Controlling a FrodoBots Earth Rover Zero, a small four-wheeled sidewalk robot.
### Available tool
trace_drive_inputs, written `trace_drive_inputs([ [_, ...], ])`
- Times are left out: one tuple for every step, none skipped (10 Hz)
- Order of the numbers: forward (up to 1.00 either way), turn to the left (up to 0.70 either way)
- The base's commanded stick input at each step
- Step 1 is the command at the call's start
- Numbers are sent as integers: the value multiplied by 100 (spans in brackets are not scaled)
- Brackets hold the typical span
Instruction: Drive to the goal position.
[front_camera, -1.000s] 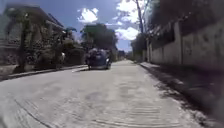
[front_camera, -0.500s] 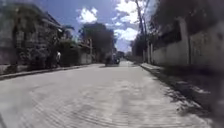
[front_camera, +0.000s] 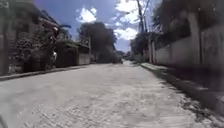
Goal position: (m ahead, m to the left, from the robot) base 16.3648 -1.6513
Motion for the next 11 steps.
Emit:
trace_drive_inputs([
  [100, 0],
  [100, 0],
  [100, 0],
  [100, 0],
  [100, 9],
  [100, 5],
  [100, 0],
  [100, 0],
  [100, 0],
  [100, -2],
  [100, -14],
])
